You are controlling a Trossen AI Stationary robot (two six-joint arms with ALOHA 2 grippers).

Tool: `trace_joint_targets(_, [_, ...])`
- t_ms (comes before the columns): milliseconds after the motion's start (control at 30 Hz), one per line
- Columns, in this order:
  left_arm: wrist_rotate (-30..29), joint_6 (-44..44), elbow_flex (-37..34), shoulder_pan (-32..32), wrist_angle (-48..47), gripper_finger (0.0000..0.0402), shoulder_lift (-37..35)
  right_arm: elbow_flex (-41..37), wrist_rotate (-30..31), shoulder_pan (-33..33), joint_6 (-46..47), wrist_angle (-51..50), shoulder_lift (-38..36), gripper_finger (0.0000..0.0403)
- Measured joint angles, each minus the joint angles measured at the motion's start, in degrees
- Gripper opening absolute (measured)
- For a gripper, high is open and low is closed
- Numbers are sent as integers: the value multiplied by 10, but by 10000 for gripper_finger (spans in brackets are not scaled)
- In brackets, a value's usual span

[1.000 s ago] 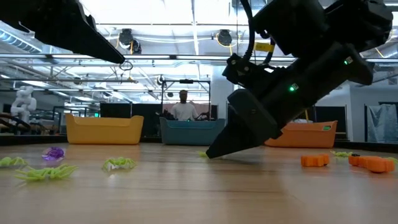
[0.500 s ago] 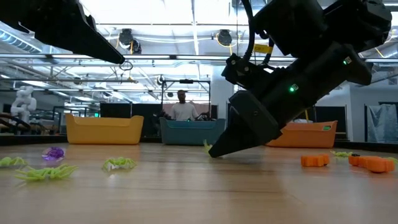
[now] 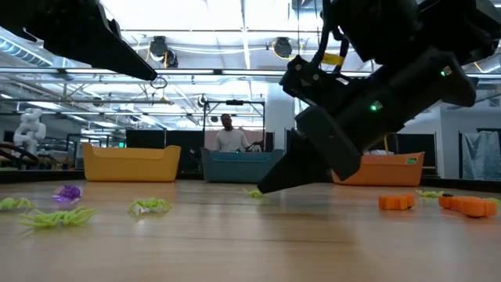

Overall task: Sort Halloween decoration
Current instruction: Put the green spider toy into the blue bin

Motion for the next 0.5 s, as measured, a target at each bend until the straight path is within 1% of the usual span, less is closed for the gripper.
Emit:
trace_joint_targets(100, [0, 0, 0, 0, 0, 193, 0, 0, 1, 2, 0, -1, 0, 0])
trace_joint_targets(233, [0, 0, 0, 0, 0, 193, 0, 0, 44, 2, 7, 2, 0, 1])
trace_joint_targets(300, [0, 0, 0, 0, 0, 193, 0, 0, 57, 3, 3, 19, 0, 8])
trace_joint_targets(400, [0, 0, 0, 1, 0, 193, 0, 0, 57, 3, 6, 40, -1, 39])
trace_joint_targets(500, [0, 0, 0, 6, 1, 193, 0, 0, 57, -1, 11, 46, -1, 91])
